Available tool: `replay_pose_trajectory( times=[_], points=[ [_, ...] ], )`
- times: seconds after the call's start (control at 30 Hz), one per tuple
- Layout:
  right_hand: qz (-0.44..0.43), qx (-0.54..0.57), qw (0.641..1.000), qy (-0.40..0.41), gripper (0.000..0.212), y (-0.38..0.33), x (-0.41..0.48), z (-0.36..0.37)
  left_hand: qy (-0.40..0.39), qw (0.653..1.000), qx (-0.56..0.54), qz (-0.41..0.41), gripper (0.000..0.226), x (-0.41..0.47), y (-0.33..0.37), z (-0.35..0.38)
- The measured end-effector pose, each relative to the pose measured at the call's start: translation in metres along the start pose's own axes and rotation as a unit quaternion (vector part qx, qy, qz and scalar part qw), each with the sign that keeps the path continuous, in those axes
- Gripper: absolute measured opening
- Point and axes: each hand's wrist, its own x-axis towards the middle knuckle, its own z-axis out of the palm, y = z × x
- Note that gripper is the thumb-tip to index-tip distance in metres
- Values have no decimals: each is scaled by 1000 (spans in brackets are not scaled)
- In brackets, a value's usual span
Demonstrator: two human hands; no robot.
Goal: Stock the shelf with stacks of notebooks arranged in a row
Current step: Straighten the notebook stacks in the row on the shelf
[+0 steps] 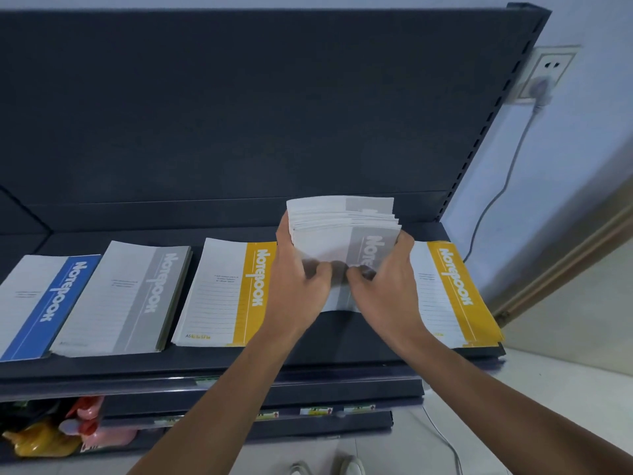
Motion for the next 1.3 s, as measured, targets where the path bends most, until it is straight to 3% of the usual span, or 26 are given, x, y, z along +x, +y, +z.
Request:
replay_pose_trajectory(
  times=[0.23,0.5,0.8,0.97,1.17,1.3],
  points=[
    [-2,-27,999,-17,80,18,-17,5,11,999,23,-35,67,-4,-15,4],
    [-11,-49,998,-22,56,24,-17,4,35,995,75,-48,59,-2,-28,12],
    [-3,-76,997,-14,55,23,-15,4,59,984,164,-45,57,-6,-32,17],
    [10,-140,986,-92,48,13,16,-8,43,950,301,-71,53,11,-15,15],
    [101,-250,949,-166,31,3,42,-18,-7,935,323,-147,55,23,-17,21],
    [109,-308,920,-215,23,9,43,-13,-43,908,371,-190,54,22,-25,24]
  ],
)
